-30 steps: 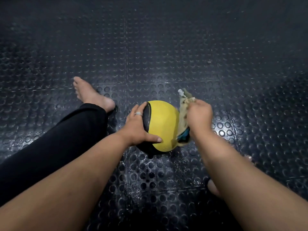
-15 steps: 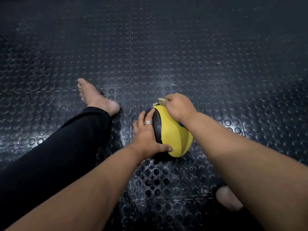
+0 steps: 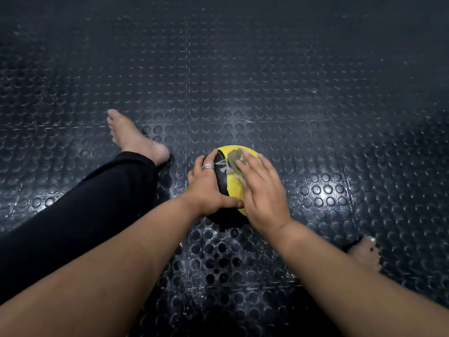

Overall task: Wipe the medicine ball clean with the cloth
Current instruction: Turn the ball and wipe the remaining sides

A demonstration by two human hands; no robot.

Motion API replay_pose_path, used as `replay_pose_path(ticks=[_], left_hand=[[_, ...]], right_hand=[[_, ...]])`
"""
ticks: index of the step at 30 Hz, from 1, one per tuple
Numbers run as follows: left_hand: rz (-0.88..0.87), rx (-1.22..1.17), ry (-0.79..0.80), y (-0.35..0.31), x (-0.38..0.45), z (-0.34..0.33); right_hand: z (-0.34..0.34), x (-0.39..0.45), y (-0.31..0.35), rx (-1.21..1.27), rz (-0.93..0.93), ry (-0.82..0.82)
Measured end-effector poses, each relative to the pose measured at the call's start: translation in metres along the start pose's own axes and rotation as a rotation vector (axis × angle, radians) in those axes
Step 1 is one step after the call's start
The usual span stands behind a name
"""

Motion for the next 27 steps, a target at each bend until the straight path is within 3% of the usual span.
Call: replay_pose_path(ticks=[2,5,7,13,15,19,20,23,24,27], left_hand=[[-0.005,0.034,0.009,0.001,0.003,-0.001],[-0.011,0.041,0.014,0.003,0.006,-0.001],[0.016,-0.025,0.004,0.004,0.011,0.004],[0.071,-0.151,0.057,0.010,0.018,0.006],[0.091,-0.233,0.045,0.013,0.017,0.007],[0.122,-0.318,0.089,0.018,0.014,0.012],[0.138,-0.331,0.113,0.020,0.013,0.014],[0.176,-0.272,0.181,0.024,0.011,0.024],[0.185,-0.222,0.198,0.026,0.012,0.027],[0.257,-0.137,0.150,0.024,0.010,0.033]], right_hand=[[-0.009,0.038,0.003,-0.092,-0.055,0.113],[-0.035,0.087,-0.004,-0.135,-0.124,0.408],[-0.042,0.101,-0.004,-0.161,-0.124,0.465],[-0.015,0.034,0.003,-0.038,0.005,0.085],[-0.005,-0.013,-0.003,0.043,-0.038,0.047],[-0.001,-0.094,-0.020,-0.019,0.004,0.137],[0.000,-0.101,-0.031,0.024,-0.057,0.149],[0.018,-0.098,-0.060,0.270,-0.586,0.097],[0.028,-0.091,-0.063,0.330,-0.681,0.035],[0.048,-0.056,-0.048,0.423,-0.630,-0.051]])
Point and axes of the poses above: each hand's wrist, its own x-axis towards the middle knuckle, its own z-axis out of the back of the hand, y = z × x, the point moved 6 cm from there along x, towards the middle knuckle, and after that the axes turned 8 degrees about -y, right-handed, at the moved point
